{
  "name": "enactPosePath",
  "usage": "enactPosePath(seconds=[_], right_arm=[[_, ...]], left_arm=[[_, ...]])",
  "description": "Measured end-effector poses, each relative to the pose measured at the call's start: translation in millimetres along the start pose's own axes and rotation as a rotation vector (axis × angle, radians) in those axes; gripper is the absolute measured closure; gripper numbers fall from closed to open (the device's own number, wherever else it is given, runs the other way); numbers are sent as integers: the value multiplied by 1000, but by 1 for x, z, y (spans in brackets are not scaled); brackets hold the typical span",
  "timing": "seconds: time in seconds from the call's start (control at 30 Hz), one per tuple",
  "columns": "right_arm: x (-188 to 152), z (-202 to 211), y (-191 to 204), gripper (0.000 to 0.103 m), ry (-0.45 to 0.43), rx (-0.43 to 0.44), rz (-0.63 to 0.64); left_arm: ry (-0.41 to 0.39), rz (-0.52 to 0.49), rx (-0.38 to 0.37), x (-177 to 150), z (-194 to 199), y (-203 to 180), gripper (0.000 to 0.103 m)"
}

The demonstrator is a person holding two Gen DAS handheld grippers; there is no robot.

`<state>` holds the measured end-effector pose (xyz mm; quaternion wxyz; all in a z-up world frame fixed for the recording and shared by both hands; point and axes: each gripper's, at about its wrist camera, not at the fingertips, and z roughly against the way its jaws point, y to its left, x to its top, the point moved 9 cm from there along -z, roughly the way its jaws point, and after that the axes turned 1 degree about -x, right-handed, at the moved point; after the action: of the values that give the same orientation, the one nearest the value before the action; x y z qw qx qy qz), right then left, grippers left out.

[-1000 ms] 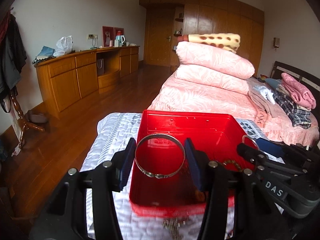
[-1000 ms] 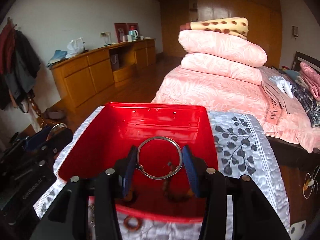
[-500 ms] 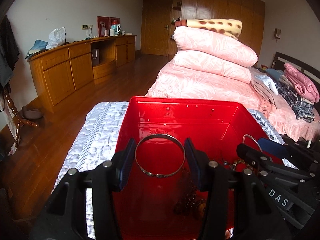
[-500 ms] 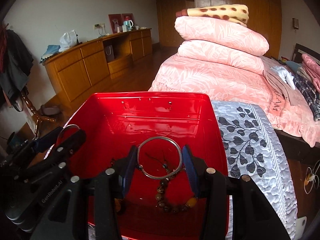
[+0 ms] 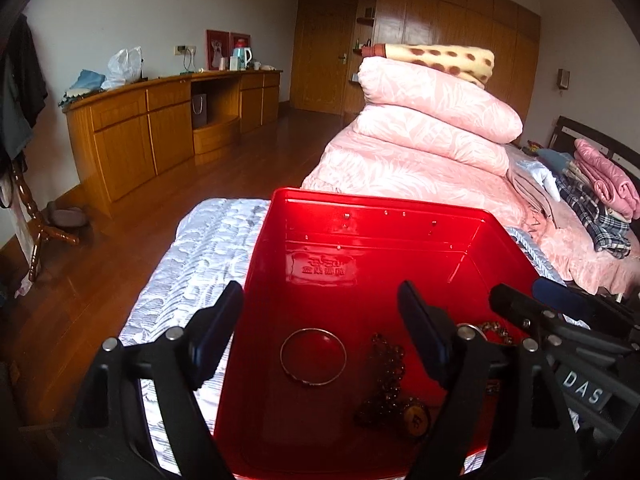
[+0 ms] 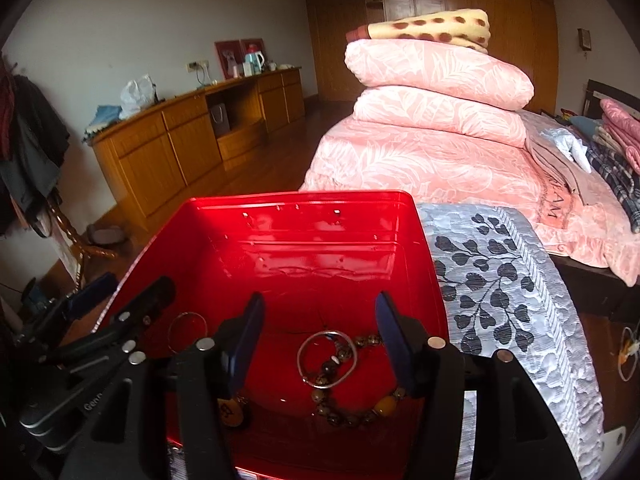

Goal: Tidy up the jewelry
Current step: 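Move both tools back out of the tin toward the remaining jewelry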

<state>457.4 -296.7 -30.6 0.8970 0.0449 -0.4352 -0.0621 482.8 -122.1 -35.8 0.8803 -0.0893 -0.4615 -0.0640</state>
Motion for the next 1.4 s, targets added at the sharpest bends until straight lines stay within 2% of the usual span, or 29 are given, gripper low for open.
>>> enactPosePath(seconds=[0.17,0.37,0.5,0.67,0.8,0.9,0.97,1.13,1.2,1.4], right_arm=[[-1,5,-11,46,-26,16,-35],[-19,35,-25,46,-46,34,-60],[-56,73,-20,44,-57,41,-20],[-115,98,-12,43,2,67,-20],[-146,108,-12,43,34,50,-38],[-156,113,-10,43,32,17,-11],[-163,114,-6,43,47,29,-2],[-175,112,-4,46,68,35,-3],[-175,112,-2,48,70,39,9],[-170,104,5,60,102,66,16]], left_arm=[[-41,16,12,2,16,5,26],[-107,5,45,-8,70,22,26],[-110,2,50,-33,106,33,26],[-81,-23,39,-75,135,29,29],[-28,-31,29,-110,143,21,33],[-13,-26,37,-129,147,19,33],[-5,-27,35,-139,149,19,34],[9,-42,45,-155,153,18,35],[19,-46,42,-158,152,16,39],[24,-48,33,-158,151,13,40]])
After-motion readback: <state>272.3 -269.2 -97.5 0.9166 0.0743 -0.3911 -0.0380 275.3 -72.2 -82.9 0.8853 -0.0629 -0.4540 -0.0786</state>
